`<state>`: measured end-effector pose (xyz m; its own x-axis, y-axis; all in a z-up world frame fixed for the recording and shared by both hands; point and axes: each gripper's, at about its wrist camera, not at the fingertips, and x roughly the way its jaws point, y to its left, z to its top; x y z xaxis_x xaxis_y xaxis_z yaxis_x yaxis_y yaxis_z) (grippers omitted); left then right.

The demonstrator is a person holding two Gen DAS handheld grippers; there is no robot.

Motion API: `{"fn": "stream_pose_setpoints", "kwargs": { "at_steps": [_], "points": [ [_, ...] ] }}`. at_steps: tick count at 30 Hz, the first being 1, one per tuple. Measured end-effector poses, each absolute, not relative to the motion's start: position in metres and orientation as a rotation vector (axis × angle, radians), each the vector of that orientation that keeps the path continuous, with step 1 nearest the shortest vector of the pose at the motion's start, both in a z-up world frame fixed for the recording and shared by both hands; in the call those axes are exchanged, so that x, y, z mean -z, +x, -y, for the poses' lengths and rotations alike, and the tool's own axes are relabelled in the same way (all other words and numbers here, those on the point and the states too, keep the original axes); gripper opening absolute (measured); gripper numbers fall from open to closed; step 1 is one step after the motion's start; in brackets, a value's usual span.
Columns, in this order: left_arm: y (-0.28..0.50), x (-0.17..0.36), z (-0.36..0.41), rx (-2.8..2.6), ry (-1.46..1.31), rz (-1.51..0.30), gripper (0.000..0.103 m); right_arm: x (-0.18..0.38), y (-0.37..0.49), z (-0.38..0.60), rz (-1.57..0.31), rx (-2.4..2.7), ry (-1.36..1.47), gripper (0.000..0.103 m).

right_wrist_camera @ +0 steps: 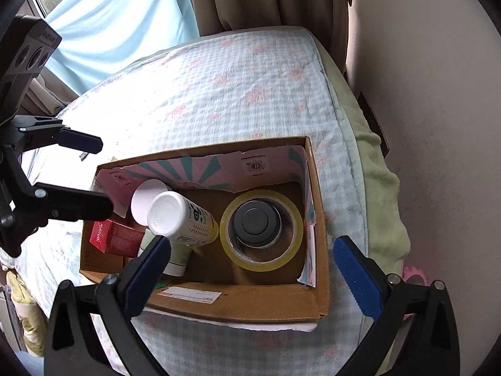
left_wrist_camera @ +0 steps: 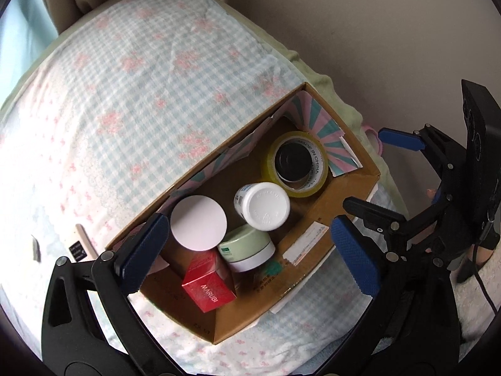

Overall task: Organize rigid objects
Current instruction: 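Move both tools back toward the earbud case and remote on the bed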

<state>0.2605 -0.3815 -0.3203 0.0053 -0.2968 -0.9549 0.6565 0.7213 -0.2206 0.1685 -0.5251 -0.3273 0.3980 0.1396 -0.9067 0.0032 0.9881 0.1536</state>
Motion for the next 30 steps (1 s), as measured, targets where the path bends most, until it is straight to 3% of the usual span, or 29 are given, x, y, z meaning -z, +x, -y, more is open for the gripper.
{"fn": "stream_pose_setpoints", "kwargs": {
  "at_steps": [18,30],
  "points": [
    [0.195,0.216,0.278,0.601,0.260,-1.192,0.103,0.226,0.153,0.478,-1.118,-0.041,0.072,0.103],
    [0.156,0.167,0.157,0.470,0.229,-1.039,0.103,0.164,0.120,0.391,-1.038,-0.073,0.049,0.103]
  ]
}}
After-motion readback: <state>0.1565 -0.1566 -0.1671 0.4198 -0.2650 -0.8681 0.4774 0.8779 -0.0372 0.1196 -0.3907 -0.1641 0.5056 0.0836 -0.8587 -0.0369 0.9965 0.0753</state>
